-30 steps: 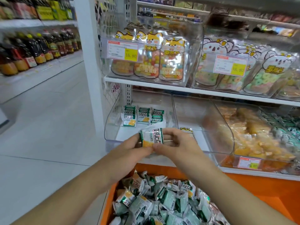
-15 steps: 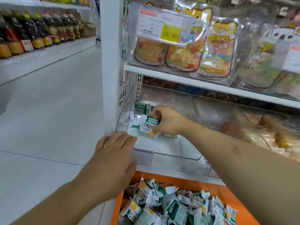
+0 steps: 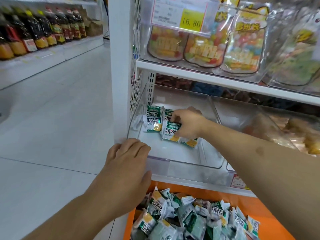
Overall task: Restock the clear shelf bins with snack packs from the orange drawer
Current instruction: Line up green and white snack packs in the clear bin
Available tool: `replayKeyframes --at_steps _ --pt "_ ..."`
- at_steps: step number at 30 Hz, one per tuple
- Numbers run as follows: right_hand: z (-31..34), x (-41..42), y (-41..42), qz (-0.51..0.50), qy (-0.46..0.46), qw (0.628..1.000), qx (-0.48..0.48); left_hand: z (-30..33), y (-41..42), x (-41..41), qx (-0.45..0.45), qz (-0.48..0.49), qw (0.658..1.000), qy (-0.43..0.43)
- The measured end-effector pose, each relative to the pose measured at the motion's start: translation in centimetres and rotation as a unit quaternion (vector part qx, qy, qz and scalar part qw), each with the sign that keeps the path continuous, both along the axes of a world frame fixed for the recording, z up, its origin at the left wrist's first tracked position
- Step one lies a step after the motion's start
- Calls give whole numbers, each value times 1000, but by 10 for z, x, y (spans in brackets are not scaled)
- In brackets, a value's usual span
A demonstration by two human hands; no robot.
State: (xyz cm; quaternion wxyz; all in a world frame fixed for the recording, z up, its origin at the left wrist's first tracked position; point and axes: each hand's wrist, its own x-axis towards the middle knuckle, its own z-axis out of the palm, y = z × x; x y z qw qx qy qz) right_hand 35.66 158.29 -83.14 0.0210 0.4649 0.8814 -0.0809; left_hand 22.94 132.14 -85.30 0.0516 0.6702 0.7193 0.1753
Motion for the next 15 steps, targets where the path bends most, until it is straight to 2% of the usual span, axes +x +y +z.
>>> replayKeyframes --at_steps 5,10,15 --pt "0 -5 2 -25 -17 999 11 0 0 1 0 2 1000 7" --pt "-8 -5 6 -25 14 999 21 -1 0 2 6 0 1000 17" --pt "-7 0 7 14 13 995 97 -1 1 3 0 2 1000 19"
